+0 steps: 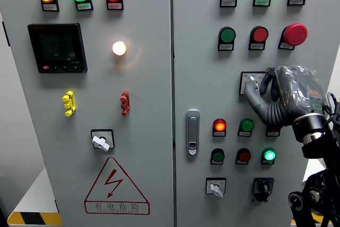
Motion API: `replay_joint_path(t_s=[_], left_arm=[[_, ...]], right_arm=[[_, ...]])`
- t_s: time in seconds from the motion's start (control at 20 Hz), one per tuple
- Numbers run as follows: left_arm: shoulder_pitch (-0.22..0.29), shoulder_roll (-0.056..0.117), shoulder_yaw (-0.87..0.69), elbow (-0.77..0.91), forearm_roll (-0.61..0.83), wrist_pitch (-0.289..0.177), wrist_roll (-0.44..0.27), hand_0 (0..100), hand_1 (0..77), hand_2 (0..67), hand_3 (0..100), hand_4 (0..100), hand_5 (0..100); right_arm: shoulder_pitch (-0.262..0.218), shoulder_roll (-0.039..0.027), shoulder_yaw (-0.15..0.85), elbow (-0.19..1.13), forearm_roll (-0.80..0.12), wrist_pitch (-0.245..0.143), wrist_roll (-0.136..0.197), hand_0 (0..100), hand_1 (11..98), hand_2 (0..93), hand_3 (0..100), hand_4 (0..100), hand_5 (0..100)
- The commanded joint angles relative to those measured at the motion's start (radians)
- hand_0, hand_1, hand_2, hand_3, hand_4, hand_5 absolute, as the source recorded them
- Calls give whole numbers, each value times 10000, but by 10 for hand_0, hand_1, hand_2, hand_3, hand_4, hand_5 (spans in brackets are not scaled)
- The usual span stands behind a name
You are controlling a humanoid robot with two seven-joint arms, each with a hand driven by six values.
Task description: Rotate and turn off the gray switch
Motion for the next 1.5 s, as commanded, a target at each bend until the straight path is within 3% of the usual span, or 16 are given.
replay_joint_path(t_s=[0.0, 0.3, 0.5, 0.65, 0.9, 1.0, 1.1, 1.25, 1.3, 1.45], left_arm=[[0, 0, 0, 0, 0, 0, 9, 0, 0, 131, 184, 96, 118], [0, 0, 0, 0, 0, 0, 9, 0, 0, 131, 183, 96, 118], [0, 0, 0, 0, 0, 0, -7, 0, 0, 131, 183, 96, 118], [0, 0, 0, 0, 0, 0, 9, 0, 0, 131, 184, 95, 118], [0, 0, 0, 0, 0, 0, 9, 0, 0, 131, 183, 95, 118], [0, 0, 0, 0, 0, 0, -7, 0, 0, 131, 183, 95, 118], [0, 0, 0, 0, 0, 0, 9, 0, 0, 131, 183, 95, 118], [0, 0, 0, 0, 0, 0, 9, 0, 0, 131, 183, 96, 118], [0, 0, 0, 0, 0, 0, 9, 0, 0, 131, 183, 96, 118], [0, 0, 0, 0, 0, 0, 8, 0, 0, 131, 183, 96, 118]], right_arm=[[9, -2, -7, 16, 1, 0, 4, 601, 334, 753, 1000, 901, 1000], [-37, -2, 8, 62, 1, -30, 4, 625, 329, 751, 1000, 901, 1000], [-98, -17, 69, 169, 16, -353, 19, 650, 315, 689, 1000, 901, 1000], [-373, -33, 146, 521, 62, -353, 111, 675, 301, 628, 1000, 897, 1000], [-1293, -18, 345, 1655, 169, -399, 294, 690, 291, 595, 990, 861, 1000], [-1768, -33, 422, 2314, 169, -414, 845, 685, 288, 577, 924, 796, 1000], [-2213, -33, 529, 2898, 184, -414, 970, 672, 296, 525, 831, 691, 979], [-2796, -48, 712, 3588, 246, -414, 1551, 649, 312, 427, 660, 513, 815], [-2965, -48, 744, 3788, 261, -414, 1766, 640, 322, 404, 584, 438, 709], [-3334, -48, 820, 4279, 261, -399, 2119, 614, 342, 336, 452, 307, 557]])
